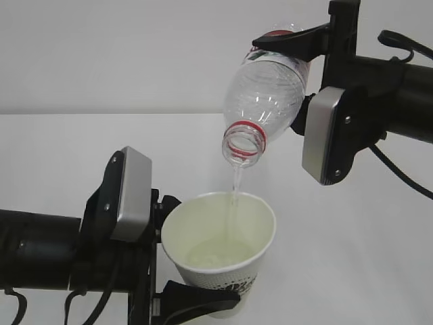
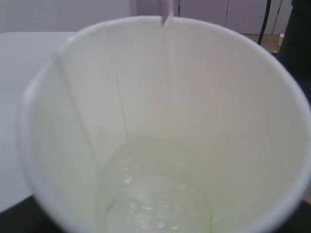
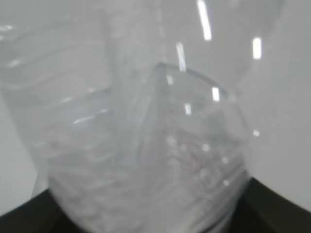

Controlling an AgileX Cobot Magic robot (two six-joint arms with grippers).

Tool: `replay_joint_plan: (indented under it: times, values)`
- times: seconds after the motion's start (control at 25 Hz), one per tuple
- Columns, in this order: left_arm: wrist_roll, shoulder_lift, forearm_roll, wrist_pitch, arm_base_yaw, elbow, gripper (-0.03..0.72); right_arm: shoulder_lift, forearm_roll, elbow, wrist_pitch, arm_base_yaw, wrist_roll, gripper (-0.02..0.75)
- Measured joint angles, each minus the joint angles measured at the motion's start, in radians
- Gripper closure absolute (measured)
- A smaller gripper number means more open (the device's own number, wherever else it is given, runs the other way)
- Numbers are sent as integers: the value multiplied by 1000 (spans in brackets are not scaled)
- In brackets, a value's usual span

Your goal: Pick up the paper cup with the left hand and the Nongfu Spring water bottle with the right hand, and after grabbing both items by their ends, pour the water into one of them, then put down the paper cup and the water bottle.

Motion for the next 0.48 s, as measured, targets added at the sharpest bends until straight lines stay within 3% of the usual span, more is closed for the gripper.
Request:
replay_joint_plan:
  times: [0.16,0.48]
  values:
    - [0,0,-2,38,-33,0,118,0,0,0,0,0,0,259]
    - [-2,0,-19,39,-35,0,118,0,0,0,-2,0,0,259]
